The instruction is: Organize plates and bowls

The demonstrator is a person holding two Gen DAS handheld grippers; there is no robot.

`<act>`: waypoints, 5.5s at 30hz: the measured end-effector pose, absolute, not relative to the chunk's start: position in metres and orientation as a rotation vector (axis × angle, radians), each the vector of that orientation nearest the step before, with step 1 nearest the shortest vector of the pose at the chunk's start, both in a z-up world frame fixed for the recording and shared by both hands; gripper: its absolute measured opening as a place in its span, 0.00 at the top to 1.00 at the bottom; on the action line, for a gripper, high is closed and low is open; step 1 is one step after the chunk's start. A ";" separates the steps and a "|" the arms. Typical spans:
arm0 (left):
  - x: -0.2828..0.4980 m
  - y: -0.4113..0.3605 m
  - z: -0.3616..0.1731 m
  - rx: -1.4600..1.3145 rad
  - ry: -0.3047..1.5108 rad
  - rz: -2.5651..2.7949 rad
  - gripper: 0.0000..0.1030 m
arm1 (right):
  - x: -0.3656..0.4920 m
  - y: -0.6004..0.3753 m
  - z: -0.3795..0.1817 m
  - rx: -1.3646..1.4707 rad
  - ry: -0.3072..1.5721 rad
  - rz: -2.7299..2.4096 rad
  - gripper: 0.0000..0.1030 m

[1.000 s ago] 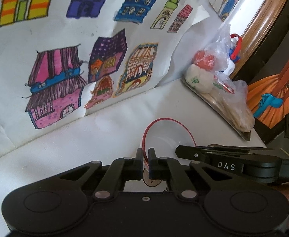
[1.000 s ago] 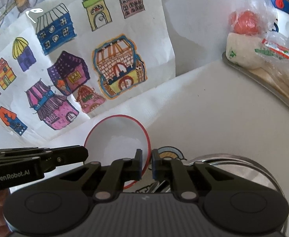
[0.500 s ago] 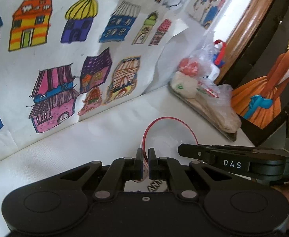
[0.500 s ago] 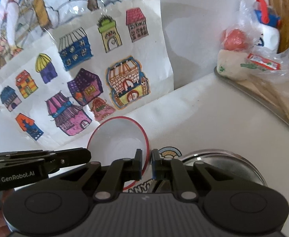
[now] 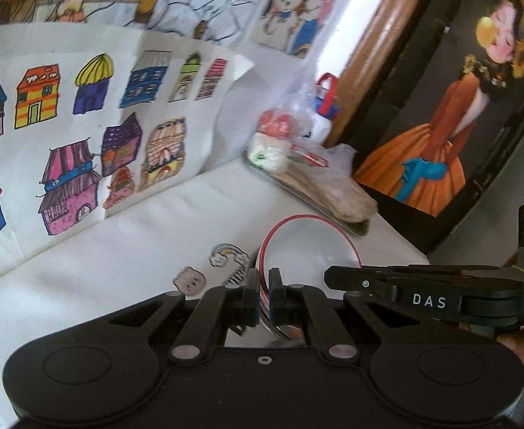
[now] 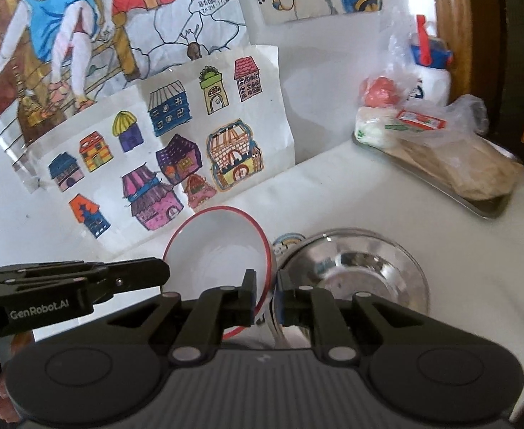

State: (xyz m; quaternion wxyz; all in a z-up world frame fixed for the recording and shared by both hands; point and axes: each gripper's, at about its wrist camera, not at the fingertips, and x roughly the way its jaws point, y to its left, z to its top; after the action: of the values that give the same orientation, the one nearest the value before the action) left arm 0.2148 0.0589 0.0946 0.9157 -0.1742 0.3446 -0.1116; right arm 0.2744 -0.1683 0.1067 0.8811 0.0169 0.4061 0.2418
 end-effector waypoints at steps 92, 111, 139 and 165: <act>0.184 0.024 0.059 -0.131 0.891 -0.307 0.97 | 0.229 -0.153 0.069 -0.142 1.141 0.463 0.82; 0.190 0.017 0.058 -0.122 0.895 -0.327 0.96 | 0.233 -0.154 0.070 -0.151 1.186 0.448 0.70; 0.189 0.017 0.057 -0.142 0.899 -0.346 0.96 | 0.221 -0.158 0.086 -0.194 1.134 0.439 0.56; 0.178 0.019 0.065 -0.205 0.850 -0.381 0.82 | 0.200 -0.203 0.092 -0.079 0.953 0.424 0.53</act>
State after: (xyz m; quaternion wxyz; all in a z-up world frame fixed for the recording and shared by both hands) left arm 0.1779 0.0186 0.0654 0.8884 -0.0985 0.4093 -0.1832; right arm 0.2004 -0.2027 0.0919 0.8663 -0.0377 0.4552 0.2025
